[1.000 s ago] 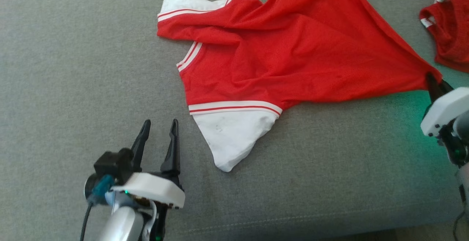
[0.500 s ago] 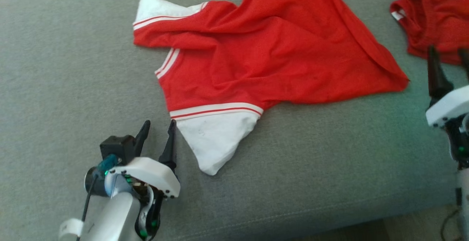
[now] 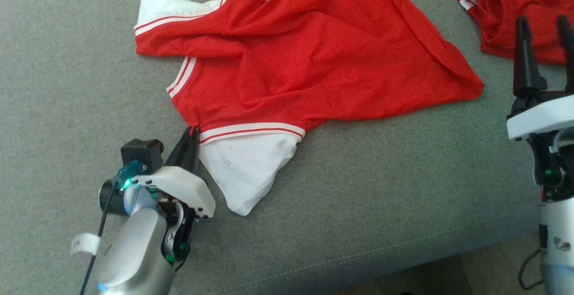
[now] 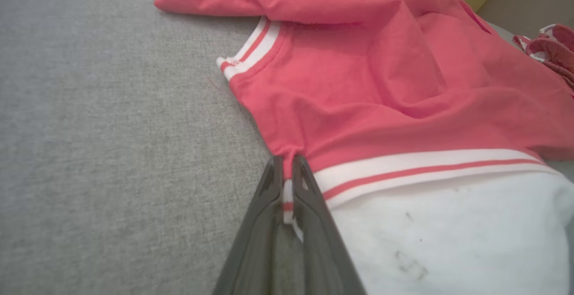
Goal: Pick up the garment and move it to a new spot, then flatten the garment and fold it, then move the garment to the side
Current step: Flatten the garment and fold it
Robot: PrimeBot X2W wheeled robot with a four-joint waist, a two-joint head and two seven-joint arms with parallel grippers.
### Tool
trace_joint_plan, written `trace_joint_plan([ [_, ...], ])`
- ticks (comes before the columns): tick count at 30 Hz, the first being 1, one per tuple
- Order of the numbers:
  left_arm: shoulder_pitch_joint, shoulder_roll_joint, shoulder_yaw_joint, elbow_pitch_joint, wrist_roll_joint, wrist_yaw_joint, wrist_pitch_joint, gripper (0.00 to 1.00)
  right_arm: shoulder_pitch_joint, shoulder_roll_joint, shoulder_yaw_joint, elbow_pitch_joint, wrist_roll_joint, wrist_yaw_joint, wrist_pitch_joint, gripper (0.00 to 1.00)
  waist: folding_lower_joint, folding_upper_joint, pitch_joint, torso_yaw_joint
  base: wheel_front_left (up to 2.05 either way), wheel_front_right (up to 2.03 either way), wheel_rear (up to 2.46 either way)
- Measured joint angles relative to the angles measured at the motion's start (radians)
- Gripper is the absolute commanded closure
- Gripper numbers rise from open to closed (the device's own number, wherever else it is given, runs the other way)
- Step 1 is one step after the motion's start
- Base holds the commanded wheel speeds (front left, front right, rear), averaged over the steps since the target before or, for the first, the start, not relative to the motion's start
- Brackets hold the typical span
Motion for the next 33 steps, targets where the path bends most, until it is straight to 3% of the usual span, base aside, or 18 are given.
trace_joint_plan([
  [6,-0.012,0.003,-0.005,0.010,0.007,0.013,-0.037,1.00,0.000,0.009,-0.005,-0.009,-0.010,0.000,-0.014,0.00,0.0000,0.0000,-0.003,0.013,0.00,0.00,0.00],
  [14,-0.039,0.066,0.041,-0.007,0.023,0.050,-0.075,1.00,0.000,0.024,0.006,-0.008,-0.012,0.000,-0.030,0.00,0.0000,0.0000,0.009,0.041,0.00,0.00,0.00],
  [24,-0.102,0.095,0.068,-0.005,0.037,0.067,-0.091,1.00,-0.004,0.033,0.007,0.013,-0.036,0.000,-0.080,0.00,0.0000,0.0000,0.021,0.049,0.00,0.00,0.00],
  [25,-0.102,0.095,0.068,-0.003,0.037,0.067,-0.096,0.83,-0.004,0.036,0.005,0.017,-0.038,0.000,-0.092,0.00,0.0000,0.0000,0.018,0.049,0.00,0.00,0.00],
  [27,-0.102,0.093,0.068,-0.004,0.037,0.067,-0.097,0.00,-0.004,0.046,0.000,0.021,-0.047,0.000,-0.114,0.00,0.0000,0.0000,0.010,0.053,0.00,0.00,0.00],
  [33,-0.072,0.087,0.078,-0.059,0.037,0.065,-0.107,0.00,0.000,0.070,0.009,0.038,-0.072,0.000,-0.166,0.00,0.0000,0.0000,-0.029,0.073,0.00,0.00,0.00],
])
